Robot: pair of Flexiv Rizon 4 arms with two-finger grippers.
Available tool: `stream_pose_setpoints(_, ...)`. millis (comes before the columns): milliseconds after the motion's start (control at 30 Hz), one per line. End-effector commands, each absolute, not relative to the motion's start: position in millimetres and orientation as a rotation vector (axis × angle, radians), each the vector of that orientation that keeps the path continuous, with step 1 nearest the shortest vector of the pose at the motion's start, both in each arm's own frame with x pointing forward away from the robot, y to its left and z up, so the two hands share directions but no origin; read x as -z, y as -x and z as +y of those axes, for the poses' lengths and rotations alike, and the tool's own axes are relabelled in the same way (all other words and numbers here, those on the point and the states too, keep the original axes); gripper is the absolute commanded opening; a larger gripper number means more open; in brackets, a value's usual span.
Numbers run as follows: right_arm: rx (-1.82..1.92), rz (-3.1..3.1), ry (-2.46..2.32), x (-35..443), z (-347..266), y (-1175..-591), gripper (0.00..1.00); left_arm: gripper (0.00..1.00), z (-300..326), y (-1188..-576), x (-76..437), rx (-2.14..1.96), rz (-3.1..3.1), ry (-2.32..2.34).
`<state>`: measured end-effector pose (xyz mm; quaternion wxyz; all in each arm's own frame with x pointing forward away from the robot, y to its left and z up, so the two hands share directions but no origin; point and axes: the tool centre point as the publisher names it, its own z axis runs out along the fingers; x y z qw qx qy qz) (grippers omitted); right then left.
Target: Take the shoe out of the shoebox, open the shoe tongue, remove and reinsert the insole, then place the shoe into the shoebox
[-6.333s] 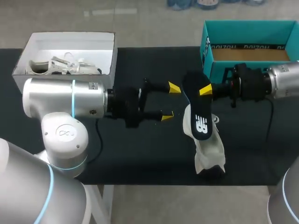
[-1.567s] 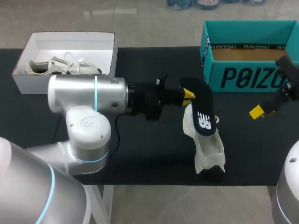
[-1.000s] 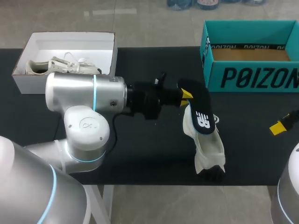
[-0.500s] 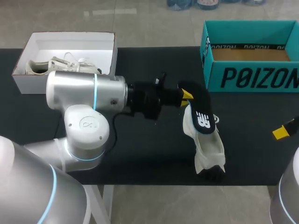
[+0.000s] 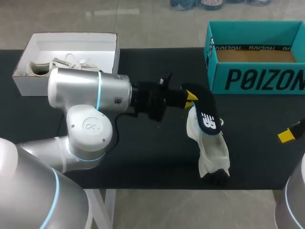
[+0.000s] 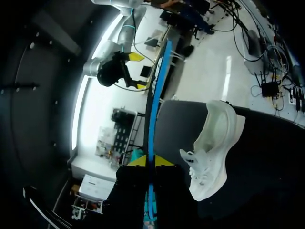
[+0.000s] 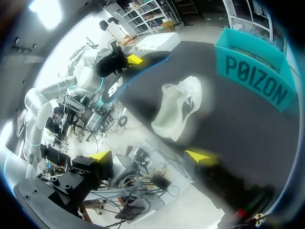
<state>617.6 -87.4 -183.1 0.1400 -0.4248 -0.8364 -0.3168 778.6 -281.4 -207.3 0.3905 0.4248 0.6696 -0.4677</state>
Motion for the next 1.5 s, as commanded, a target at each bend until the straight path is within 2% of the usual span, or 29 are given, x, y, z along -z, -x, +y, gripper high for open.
stream_pose_setpoints(33,0.916,-2.419,1.232,183,-87,-615,1.00,0.00,-283,-779,207,1.185,1.705,-1.081)
stream_pose_setpoints(1100,0.924,-2.432,1.216,182,-89,-615,1.00,0.00,-283,-779,207,1.185,1.705,-1.081)
stream_pose_setpoints(1500,1.012,-2.597,1.336,181,-150,-606,1.00,0.00,-283,-779,207,1.185,1.705,-1.081)
